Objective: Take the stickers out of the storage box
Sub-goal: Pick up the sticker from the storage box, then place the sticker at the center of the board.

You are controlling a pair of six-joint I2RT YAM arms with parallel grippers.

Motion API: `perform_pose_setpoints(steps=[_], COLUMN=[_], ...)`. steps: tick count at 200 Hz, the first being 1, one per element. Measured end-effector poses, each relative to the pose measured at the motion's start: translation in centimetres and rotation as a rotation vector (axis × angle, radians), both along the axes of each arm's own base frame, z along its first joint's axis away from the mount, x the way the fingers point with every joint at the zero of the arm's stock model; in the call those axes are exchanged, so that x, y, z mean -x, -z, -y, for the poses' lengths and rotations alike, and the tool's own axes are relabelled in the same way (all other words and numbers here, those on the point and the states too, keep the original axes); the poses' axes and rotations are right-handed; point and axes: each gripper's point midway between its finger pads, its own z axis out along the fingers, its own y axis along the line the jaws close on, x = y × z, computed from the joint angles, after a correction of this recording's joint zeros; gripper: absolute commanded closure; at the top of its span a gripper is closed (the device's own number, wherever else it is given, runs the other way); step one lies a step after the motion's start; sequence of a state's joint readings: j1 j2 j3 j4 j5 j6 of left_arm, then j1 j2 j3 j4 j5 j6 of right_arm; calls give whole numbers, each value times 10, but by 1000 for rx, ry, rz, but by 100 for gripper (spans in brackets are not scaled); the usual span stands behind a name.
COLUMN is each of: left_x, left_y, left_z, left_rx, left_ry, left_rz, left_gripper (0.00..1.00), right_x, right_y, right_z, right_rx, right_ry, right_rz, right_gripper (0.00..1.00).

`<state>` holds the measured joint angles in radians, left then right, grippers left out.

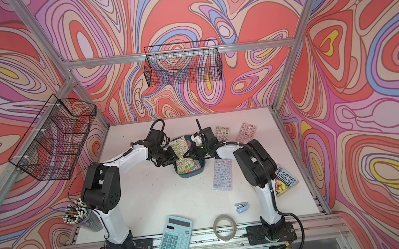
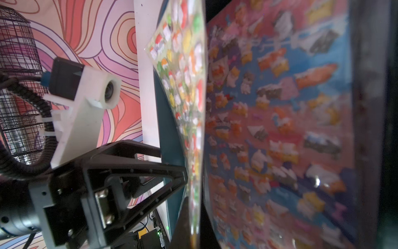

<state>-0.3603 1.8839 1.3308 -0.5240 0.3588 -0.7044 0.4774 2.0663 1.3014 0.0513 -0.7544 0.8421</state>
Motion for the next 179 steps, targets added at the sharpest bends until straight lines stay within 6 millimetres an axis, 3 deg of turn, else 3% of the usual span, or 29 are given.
perform_pose_setpoints(steps=[29, 63, 112, 143, 179], left_x=[-2, -3, 0, 4, 0], left_y=[-21, -45, -47, -56, -78], left_z=[1, 2, 1, -1, -4], left_rx=[23, 44, 48, 56, 78], left_ry=[-4, -5, -10, -11, -19], left_rz=[44, 99, 100, 123, 183], left_gripper=[19, 12, 9, 9, 9], right_x=[-4, -8, -12, -12, -4], right_y=[-6, -27, -69, -93, -119], right_z=[4, 16, 42, 79, 153], right_rx=[7, 9, 37, 121, 265], right_ry=[6, 30, 76, 148, 293], right_rz=[12, 45, 126, 168, 209], right_gripper=[100, 100, 100, 100, 100])
